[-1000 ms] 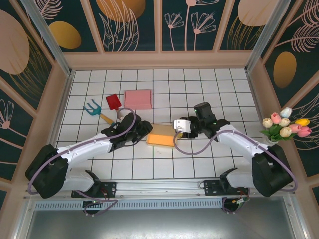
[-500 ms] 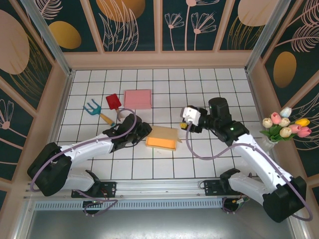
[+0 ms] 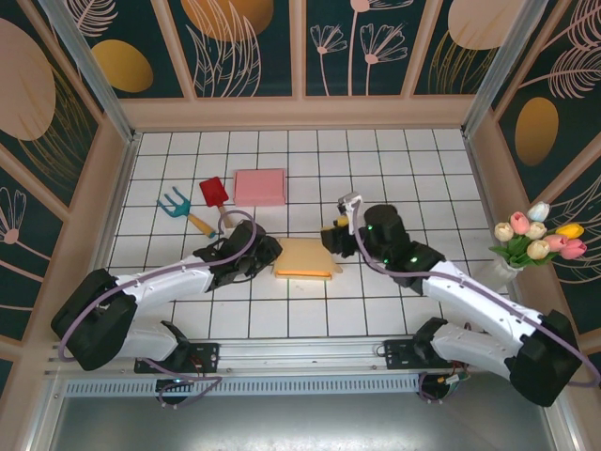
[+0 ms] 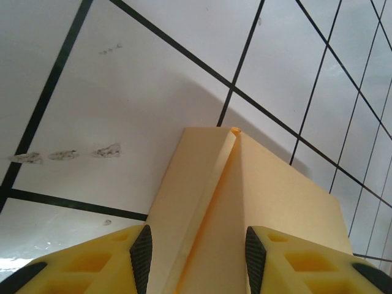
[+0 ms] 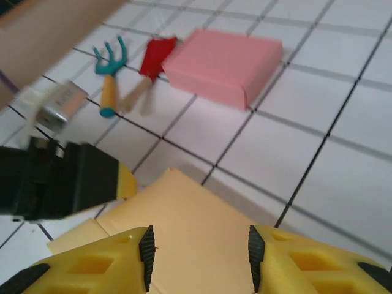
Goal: Fold the paper box
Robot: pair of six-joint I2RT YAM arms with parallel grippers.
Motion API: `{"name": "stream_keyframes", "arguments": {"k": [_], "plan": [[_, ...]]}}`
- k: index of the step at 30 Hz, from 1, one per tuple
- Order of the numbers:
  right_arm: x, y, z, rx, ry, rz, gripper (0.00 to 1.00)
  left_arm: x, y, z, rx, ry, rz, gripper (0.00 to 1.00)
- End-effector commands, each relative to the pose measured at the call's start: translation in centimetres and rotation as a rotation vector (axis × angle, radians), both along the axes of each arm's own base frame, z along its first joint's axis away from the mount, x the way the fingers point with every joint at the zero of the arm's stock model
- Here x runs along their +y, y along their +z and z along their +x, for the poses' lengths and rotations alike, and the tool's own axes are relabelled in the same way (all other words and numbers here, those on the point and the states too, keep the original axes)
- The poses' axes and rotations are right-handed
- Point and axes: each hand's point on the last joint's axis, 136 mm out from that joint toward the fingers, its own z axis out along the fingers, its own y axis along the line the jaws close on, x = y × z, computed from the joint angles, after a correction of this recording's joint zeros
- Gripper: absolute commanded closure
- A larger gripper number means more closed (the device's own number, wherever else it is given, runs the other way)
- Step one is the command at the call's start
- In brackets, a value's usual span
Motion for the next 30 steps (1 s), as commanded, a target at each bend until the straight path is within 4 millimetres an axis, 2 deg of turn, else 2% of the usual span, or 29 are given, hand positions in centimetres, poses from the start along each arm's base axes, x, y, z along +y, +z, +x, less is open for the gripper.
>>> {"name": "stream_keyframes", "arguments": {"k": [1,4,7,11,16,21,23,30], "plan": [[-0.9,-2.3,0.7,0.030,-0.192,-0.026,0.52,0.6,-0.5,0.0,-0.008,0.025,0.022,0.53],[-0.9,-5.2,0.3,0.039,-0.216,-0.116,0.52,0.8,-0.7,0.1,-0.013,0.028,0.036,0.53],[-1.7,-8.1,0.5,0.061,-0.259,-0.214,0.51,1.0,-0.9,0.3,-0.023,0.028,0.056,0.52],[-2.1,-10.6,0.5,0.089,-0.289,-0.282,0.48,1.4,-1.1,0.5,-0.037,0.025,0.091,0.52],[-2.0,-12.4,0.5,0.103,-0.312,-0.326,0.46,1.8,-1.3,0.8,-0.060,0.014,0.131,0.52],[-1.7,-13.6,0.6,0.114,-0.343,-0.334,0.45,3.0,0.1,1.1,-0.113,-0.020,0.240,0.53],[-1.7,-13.8,0.6,0.117,-0.354,-0.327,0.44,3.5,0.3,0.4,-0.132,-0.031,0.254,0.53],[-1.2,-13.9,0.3,0.135,-0.380,-0.259,0.44,3.7,-0.5,-3.8,-0.151,-0.081,0.270,0.53]]}}
